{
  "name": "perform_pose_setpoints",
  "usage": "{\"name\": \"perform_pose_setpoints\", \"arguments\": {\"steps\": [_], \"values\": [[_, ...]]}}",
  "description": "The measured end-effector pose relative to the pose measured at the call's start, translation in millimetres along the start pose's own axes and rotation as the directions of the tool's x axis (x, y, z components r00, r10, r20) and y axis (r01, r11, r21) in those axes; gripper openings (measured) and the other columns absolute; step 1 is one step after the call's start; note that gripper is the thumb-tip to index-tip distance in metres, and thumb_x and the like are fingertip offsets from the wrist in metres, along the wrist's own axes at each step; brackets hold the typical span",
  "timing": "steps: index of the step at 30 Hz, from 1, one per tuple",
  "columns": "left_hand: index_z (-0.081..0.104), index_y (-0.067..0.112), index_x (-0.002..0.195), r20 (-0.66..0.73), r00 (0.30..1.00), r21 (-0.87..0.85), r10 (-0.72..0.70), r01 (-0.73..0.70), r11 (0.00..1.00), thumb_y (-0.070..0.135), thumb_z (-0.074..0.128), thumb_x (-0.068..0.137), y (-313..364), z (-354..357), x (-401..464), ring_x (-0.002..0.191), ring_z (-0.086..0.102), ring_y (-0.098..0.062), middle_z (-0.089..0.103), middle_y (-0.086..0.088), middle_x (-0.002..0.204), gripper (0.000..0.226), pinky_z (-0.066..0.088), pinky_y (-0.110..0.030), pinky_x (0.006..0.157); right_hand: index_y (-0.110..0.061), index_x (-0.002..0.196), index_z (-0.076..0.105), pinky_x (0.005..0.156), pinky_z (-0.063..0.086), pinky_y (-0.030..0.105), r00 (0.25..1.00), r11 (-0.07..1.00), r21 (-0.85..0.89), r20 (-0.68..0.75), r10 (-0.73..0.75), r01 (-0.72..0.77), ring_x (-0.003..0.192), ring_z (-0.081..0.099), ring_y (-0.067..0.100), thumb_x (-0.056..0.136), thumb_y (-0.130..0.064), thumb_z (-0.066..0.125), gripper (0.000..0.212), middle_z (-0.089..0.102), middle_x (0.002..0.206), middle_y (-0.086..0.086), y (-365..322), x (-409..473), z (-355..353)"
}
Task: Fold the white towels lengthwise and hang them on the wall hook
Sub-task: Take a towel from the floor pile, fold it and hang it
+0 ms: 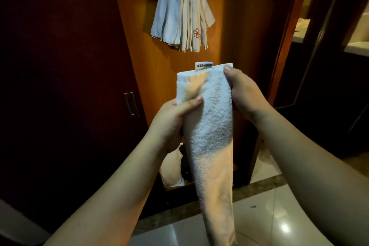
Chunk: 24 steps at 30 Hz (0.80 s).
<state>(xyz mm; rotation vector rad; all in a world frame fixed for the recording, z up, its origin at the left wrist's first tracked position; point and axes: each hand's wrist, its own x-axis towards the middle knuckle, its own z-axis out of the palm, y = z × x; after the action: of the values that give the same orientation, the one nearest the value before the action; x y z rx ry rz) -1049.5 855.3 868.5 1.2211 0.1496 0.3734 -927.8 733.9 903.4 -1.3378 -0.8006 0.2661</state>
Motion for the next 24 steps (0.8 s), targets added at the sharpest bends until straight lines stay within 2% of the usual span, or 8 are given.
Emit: {"name": "perform_pose_setpoints", "arguments": {"steps": [2, 4, 8, 10, 12, 15, 20, 24], "values": [[0.064, 0.003, 0.121, -0.009, 1.0, -0.018, -0.021, 0.021, 1.0, 0.02, 0.072, 0.08, 7.1, 3.1, 3.7, 0.105, 0.069, -0.037, 0.071, -0.021, 0.115, 0.046, 0.054, -0.051, 0.095, -0.015, 0.116, 0.067, 0.097, 0.052, 0.039, 0.988, 0.964, 0.22, 0.052, 0.144, -0.152, 0.105, 0.07, 0.019, 0.1, -0.057, 0.031, 0.058, 0.075, 0.108, 0.008, 18.3, 1.8, -4.4], [0.061, 0.006, 0.124, -0.021, 0.998, -0.03, -0.053, 0.052, 0.998, 0.021, 0.07, 0.084, 16.5, 6.5, 7.7, 0.107, 0.069, -0.037, 0.071, -0.02, 0.117, 0.044, 0.054, -0.054, 0.094, -0.022, 0.131, 0.062, 0.112, 0.039, 0.051, 0.948, 0.899, 0.303, 0.085, 0.306, -0.317, 0.123, 0.061, 0.027, 0.087, -0.078, 0.033, 0.077, 0.066, 0.129, 0.01, 53.0, -1.9, -6.9], [0.061, 0.008, 0.126, -0.116, 0.993, 0.006, 0.008, -0.008, 1.0, 0.016, 0.064, 0.093, 36.3, 4.6, 19.0, 0.102, 0.072, -0.031, 0.074, -0.014, 0.111, 0.034, 0.057, -0.051, 0.088, -0.029, 0.142, 0.052, 0.113, 0.038, 0.046, 0.865, 0.82, 0.277, 0.158, 0.476, -0.502, 0.129, 0.056, 0.023, 0.094, -0.072, 0.024, 0.07, 0.063, 0.136, 0.002, 125.7, -36.9, 2.4], [0.062, 0.008, 0.126, -0.154, 0.988, 0.025, 0.028, -0.024, 0.999, 0.017, 0.064, 0.094, 45.7, 1.9, 21.8, 0.1, 0.073, -0.03, 0.074, -0.014, 0.11, 0.033, 0.058, -0.048, 0.084, -0.029, 0.14, 0.053, 0.114, 0.036, 0.042, 0.841, 0.797, 0.27, 0.197, 0.504, -0.541, 0.13, 0.053, 0.019, 0.092, -0.072, 0.029, 0.069, 0.062, 0.136, -0.001, 137.2, -56.1, 7.7], [0.064, 0.008, 0.122, -0.186, 0.982, 0.027, 0.037, -0.033, 0.999, 0.018, 0.063, 0.096, 54.1, -1.0, 23.9, 0.098, 0.074, -0.03, 0.075, -0.014, 0.109, 0.028, 0.06, -0.046, 0.08, -0.027, 0.128, 0.058, 0.108, 0.042, 0.036, 0.878, 0.842, 0.247, 0.147, 0.456, -0.479, 0.122, 0.057, 0.015, 0.087, -0.068, 0.049, 0.058, 0.066, 0.127, -0.002, 137.4, -64.8, 11.9], [0.066, 0.01, 0.115, -0.216, 0.975, 0.005, 0.055, -0.055, 0.998, 0.016, 0.059, 0.098, 64.3, -1.3, 25.5, 0.099, 0.073, -0.031, 0.074, -0.015, 0.11, 0.019, 0.061, -0.046, 0.081, -0.034, 0.117, 0.047, 0.083, 0.053, 0.023, 0.95, 0.945, 0.093, 0.025, 0.312, -0.313, 0.104, 0.066, 0.008, 0.076, -0.052, 0.065, 0.049, 0.064, 0.121, -0.001, 131.3, -73.7, 22.0], [0.064, 0.01, 0.118, -0.242, 0.967, 0.001, 0.081, -0.084, 0.996, 0.018, 0.062, 0.097, 73.3, -2.2, 26.4, 0.098, 0.073, -0.03, 0.075, -0.014, 0.109, 0.023, 0.061, -0.049, 0.08, -0.056, 0.105, 0.043, 0.086, 0.059, 0.048, 0.984, 0.984, -0.059, -0.071, 0.166, -0.17, 0.099, 0.071, 0.019, 0.063, -0.073, 0.075, 0.055, 0.067, 0.116, 0.003, 129.5, -80.5, 29.8], [0.063, 0.009, 0.123, -0.224, 0.97, 0.002, 0.097, -0.099, 0.995, 0.02, 0.063, 0.096, 76.9, -0.5, 24.7, 0.101, 0.073, -0.031, 0.074, -0.014, 0.112, 0.029, 0.059, -0.052, 0.086, -0.057, 0.1, 0.049, 0.082, 0.059, 0.044, 0.988, 0.981, -0.132, -0.084, 0.13, -0.141, 0.092, 0.07, 0.018, 0.063, -0.078, 0.07, 0.048, 0.068, 0.109, 0.0, 122.8, -78.4, 29.5]]}}
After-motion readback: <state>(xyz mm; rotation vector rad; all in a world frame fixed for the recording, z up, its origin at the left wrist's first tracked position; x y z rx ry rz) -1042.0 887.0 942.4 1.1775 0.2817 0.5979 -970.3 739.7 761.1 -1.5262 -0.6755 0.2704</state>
